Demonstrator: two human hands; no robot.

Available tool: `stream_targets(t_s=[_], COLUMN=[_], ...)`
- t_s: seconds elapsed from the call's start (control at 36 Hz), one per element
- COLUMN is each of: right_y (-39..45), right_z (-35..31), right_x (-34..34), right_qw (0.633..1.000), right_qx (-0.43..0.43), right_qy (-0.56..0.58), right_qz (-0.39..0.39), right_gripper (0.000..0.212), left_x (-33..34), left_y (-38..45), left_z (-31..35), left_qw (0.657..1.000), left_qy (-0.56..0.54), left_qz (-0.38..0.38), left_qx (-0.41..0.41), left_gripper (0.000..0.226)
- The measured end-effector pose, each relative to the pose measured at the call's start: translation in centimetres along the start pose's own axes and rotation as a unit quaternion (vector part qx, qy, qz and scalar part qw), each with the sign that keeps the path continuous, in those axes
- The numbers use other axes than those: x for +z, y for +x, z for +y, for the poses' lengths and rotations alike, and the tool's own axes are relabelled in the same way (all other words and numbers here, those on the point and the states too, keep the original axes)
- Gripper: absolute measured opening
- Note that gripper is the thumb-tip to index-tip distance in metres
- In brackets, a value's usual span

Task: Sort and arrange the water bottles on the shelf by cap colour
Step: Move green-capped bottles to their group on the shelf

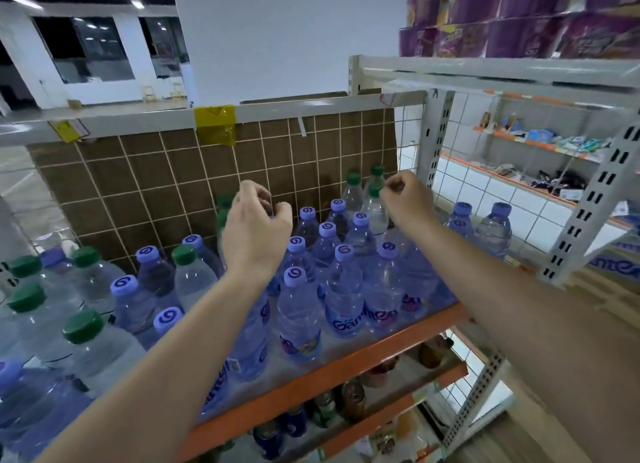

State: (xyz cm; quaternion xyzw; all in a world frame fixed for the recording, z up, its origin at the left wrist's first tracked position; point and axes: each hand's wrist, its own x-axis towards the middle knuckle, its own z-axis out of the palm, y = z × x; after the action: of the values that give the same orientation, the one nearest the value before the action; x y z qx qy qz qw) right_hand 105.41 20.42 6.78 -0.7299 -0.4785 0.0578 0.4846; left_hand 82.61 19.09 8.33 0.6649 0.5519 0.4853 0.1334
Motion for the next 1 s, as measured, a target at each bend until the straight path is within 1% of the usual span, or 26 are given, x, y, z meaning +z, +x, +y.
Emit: stream_targets(t_s=[0.08,0.22,0.36,0.42,0.5,0.56,0.61,0.67,0.69,0.78,0.83,0.92,0.97,1.0], right_y=[2.8,7.8,12.7,14.5,16.5,17.4,18.5,19.3,19.6,20.2,20.2,20.3,21.2,21.6], right_z=[0.6,2.5,5.3,6.4,7.8,8.6,9.6,10.5,10.8,11.1,11.0,10.9,12.1,12.6], right_x=[-1.2,-2.5,-2.5,-2.0,-1.0,-0.2,1.1,2.3,2.8,3.8,3.9,5.2,7.1,8.0], right_qw=[0.999,0.994,0.971,0.962,0.951,0.940,0.930,0.924,0.921,0.918,0.911,0.898,0.891,0.888], right_qx=[0.011,0.027,0.031,0.032,0.032,0.033,0.031,0.035,0.039,0.047,0.057,0.062,0.047,0.041], right_qy=[-0.005,-0.033,-0.103,-0.109,-0.113,-0.134,-0.155,-0.163,-0.162,-0.157,-0.157,-0.137,-0.135,-0.136], right_qz=[-0.041,-0.104,-0.215,-0.248,-0.285,-0.313,-0.331,-0.343,-0.352,-0.360,-0.377,-0.414,-0.431,-0.438], right_gripper=[0.020,0.025,0.038,0.043,0.057,0.068,0.083,0.096,0.098,0.093,0.088,0.082,0.091,0.092], left_x=[2.5,8.1,14.2,16.3,18.7,20.0,21.1,21.9,22.2,23.0,23.3,23.7,23.9,23.9], left_y=[2.0,5.1,7.2,7.6,8.1,8.4,8.7,9.2,9.3,9.6,9.6,9.6,9.5,9.5], left_z=[2.1,4.6,5.7,6.0,5.8,5.6,5.7,6.1,6.3,6.8,6.7,5.7,5.2,5.1], left_qw=[0.994,0.972,0.954,0.940,0.915,0.905,0.896,0.887,0.884,0.879,0.884,0.894,0.895,0.894], left_qy=[0.010,0.058,0.093,0.107,0.138,0.157,0.189,0.230,0.243,0.248,0.233,0.198,0.174,0.162], left_qz=[-0.104,-0.224,-0.282,-0.321,-0.375,-0.390,-0.395,-0.393,-0.391,-0.393,-0.385,-0.373,-0.378,-0.385], left_qx=[-0.014,-0.039,-0.045,-0.050,-0.057,-0.067,-0.074,-0.079,-0.083,-0.106,-0.123,-0.150,-0.161,-0.159], left_gripper=[0.026,0.030,0.029,0.029,0.028,0.043,0.052,0.057,0.055,0.041,0.033,0.033,0.036,0.034])
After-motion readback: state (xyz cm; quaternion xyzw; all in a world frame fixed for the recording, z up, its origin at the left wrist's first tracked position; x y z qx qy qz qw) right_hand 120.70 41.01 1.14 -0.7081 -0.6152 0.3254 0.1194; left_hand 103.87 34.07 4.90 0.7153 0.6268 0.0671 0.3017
